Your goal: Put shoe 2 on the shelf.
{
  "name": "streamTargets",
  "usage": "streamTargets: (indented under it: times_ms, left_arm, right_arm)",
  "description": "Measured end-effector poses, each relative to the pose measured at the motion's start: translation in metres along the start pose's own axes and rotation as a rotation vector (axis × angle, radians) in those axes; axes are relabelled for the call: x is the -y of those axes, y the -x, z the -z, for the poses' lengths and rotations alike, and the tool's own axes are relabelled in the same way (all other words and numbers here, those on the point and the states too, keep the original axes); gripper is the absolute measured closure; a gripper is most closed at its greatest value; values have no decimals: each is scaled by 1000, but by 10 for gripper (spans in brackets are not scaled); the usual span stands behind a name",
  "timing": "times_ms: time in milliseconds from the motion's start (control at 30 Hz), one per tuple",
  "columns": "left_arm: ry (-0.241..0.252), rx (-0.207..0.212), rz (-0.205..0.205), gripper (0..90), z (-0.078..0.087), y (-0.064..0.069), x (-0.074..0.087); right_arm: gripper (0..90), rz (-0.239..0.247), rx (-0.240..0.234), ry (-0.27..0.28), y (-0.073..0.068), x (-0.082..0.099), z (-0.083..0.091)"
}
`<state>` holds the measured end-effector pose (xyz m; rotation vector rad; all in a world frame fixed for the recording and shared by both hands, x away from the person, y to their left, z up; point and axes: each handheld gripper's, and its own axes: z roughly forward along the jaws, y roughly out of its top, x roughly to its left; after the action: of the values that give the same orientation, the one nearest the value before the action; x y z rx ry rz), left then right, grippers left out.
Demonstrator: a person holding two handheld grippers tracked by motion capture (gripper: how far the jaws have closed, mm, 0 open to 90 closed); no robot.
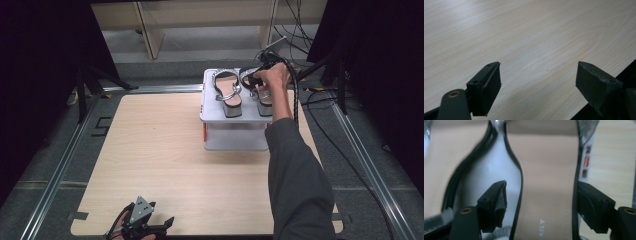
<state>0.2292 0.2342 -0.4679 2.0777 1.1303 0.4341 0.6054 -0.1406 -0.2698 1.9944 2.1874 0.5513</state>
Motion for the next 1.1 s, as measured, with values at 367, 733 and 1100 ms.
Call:
streamTargets:
  times_ms: [367, 733, 1100]
  left_arm:
    - [3, 1, -9, 200, 1, 0, 0]
    - [-8, -7, -14, 199, -2, 0, 0]
    - [-16, -18, -24, 199, -5, 0, 1]
  right_arm:
    - [290, 78, -85, 182, -10, -9, 41]
    - [325, 100, -44, 207, 39, 7, 67]
    - [316, 73, -58, 145, 83, 36, 38]
